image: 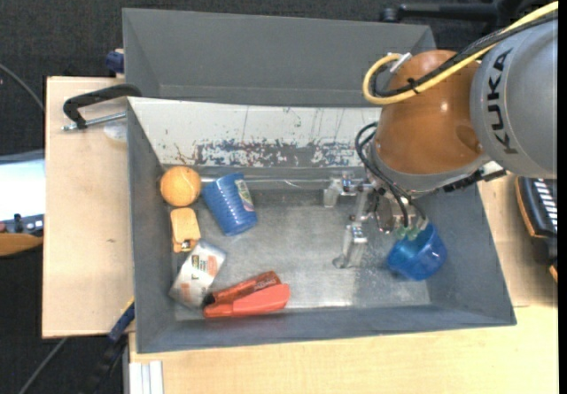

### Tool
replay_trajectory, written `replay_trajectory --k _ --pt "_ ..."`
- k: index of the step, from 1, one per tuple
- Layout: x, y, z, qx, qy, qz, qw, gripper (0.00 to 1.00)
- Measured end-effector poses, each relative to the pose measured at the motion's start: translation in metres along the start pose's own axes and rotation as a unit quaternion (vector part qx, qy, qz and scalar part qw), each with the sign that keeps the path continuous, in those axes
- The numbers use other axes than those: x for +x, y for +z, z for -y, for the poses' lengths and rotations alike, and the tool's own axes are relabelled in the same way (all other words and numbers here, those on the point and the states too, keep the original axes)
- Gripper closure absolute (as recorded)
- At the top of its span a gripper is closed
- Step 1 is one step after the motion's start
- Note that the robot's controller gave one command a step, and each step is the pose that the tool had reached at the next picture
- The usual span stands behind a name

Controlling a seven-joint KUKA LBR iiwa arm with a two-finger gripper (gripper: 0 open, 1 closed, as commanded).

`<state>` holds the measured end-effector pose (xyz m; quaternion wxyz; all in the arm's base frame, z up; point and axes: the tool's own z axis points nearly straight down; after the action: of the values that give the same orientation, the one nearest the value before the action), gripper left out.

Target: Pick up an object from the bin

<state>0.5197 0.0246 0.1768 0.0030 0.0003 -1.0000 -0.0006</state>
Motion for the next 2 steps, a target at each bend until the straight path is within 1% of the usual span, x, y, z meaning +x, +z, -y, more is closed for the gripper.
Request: replay_trajectory --k 1,2 --pt "-0.002 -0.005 0.000 0.000 0.000 0.0045 1.0000 0.00" --pt "-0.005 0.028 0.048 0.000 -0.048 0.0040 0.9989 0.00"
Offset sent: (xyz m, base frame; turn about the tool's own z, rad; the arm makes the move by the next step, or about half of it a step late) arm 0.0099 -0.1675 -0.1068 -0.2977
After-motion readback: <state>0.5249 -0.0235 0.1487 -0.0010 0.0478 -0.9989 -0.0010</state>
